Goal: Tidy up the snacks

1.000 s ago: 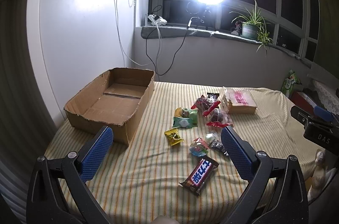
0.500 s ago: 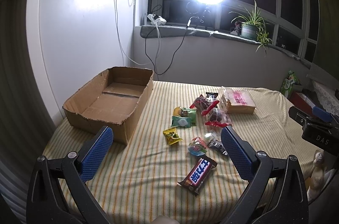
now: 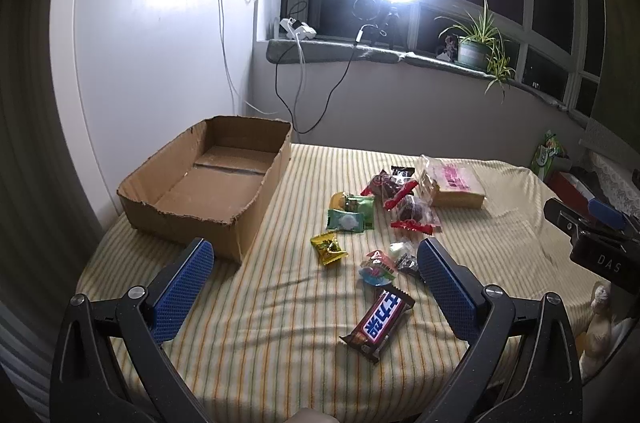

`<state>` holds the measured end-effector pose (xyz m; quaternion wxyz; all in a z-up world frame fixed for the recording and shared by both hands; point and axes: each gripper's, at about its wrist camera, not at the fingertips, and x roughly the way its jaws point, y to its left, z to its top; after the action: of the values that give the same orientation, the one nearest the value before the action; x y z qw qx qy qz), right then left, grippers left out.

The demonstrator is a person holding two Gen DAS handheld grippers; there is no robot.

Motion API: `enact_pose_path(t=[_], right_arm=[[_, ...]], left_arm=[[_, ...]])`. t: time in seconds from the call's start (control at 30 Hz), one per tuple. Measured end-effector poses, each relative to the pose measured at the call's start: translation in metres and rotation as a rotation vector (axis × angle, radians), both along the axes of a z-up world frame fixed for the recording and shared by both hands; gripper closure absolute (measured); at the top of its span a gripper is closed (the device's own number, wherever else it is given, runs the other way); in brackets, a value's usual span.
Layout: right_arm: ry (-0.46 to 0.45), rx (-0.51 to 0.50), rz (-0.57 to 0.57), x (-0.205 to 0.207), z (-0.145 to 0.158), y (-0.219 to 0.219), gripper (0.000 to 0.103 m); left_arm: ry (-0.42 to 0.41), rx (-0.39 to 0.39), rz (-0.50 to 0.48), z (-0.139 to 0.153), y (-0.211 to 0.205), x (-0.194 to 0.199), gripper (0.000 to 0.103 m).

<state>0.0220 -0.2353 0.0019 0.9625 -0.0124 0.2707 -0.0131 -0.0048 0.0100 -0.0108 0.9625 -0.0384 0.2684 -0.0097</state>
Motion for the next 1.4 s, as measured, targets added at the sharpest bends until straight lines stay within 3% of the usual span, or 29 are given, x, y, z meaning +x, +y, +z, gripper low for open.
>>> enact_pose_path(t=[0.37,0.57,0.73,0.83,1.0,1.03,1.1,1.23,1.4], right_arm=[[0.044,0.014,0.059,0.008,-0.013,0.003,0.000],[0.105,0.066,0.157,0.019,-0.028,0.009,0.010],[0.163,0.076,0.264,0.030,-0.043,0.023,0.021],[0.194,0.084,0.330,0.036,-0.052,0.034,0.025],[0.266,0.067,0.429,0.051,-0.066,0.051,0.048],[0.286,0.065,0.450,0.055,-0.070,0.054,0.048],[0.317,0.069,0.483,0.062,-0.075,0.057,0.049],[0.361,0.042,0.532,0.073,-0.083,0.064,0.051],[0.404,0.005,0.568,0.084,-0.093,0.073,0.055]], left_arm=[[0.048,-0.006,-0.002,-0.013,0.010,0.002,0.004],[0.114,-0.044,-0.023,-0.028,0.017,0.004,0.005],[0.174,-0.104,-0.089,-0.041,0.017,0.010,0.026],[0.212,-0.148,-0.134,-0.047,0.014,0.013,0.033],[0.265,-0.189,-0.220,-0.054,0.003,0.019,0.037],[0.285,-0.193,-0.237,-0.057,-0.001,0.021,0.040],[0.303,-0.161,-0.264,-0.061,-0.010,0.024,0.046],[0.311,-0.095,-0.299,-0.065,-0.022,0.028,0.046],[0.334,-0.057,-0.324,-0.072,-0.026,0.035,0.055]])
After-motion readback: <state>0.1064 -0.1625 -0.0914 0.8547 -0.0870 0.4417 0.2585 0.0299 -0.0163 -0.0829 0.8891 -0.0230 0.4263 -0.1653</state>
